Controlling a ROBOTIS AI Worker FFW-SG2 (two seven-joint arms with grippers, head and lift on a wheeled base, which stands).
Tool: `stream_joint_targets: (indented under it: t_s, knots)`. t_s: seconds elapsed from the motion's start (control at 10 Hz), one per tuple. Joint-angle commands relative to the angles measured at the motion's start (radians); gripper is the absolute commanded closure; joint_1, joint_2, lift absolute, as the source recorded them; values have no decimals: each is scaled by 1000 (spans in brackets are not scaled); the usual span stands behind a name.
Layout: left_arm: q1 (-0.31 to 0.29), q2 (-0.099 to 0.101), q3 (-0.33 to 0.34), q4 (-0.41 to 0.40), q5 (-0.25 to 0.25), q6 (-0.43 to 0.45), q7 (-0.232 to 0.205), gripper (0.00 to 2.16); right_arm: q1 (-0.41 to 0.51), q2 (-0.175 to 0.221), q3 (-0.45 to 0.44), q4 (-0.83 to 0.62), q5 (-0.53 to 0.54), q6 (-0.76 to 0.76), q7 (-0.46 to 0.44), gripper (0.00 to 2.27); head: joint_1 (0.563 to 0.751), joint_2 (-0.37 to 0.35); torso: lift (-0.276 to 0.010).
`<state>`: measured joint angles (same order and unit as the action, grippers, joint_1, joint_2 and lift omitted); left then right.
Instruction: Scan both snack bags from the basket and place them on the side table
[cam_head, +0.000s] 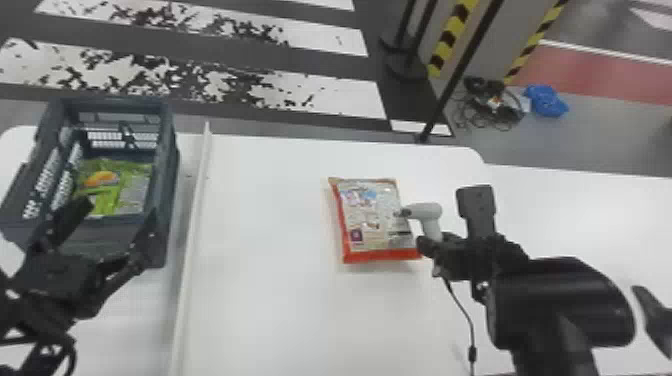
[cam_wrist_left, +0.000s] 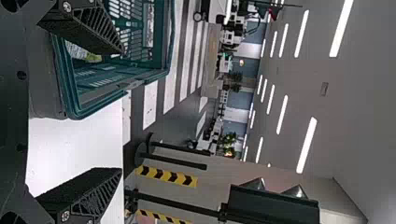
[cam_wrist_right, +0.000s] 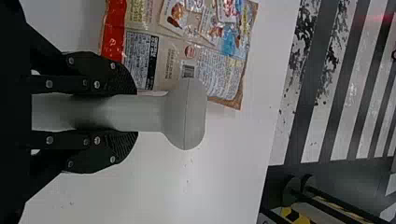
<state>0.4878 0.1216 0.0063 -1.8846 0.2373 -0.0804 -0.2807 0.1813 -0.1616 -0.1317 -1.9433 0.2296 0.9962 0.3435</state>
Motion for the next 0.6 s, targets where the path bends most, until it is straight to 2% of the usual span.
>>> stream_joint_targets:
  t_s: [0.0, 0.2, 0.5]
  knots:
    - [2, 0, 1, 1, -1, 0, 0, 100, -6, 10, 32, -9, 8, 9, 0, 2260, 695, -202, -75]
    - [2, 0, 1, 1, -1, 0, 0, 100, -13, 14, 49, -3, 17, 16, -1, 2260, 695, -170, -75]
    - [0, 1, 3, 7, -1, -3, 0, 100, -13, 14, 49, -2, 20, 25, -1, 2260, 695, -162, -75]
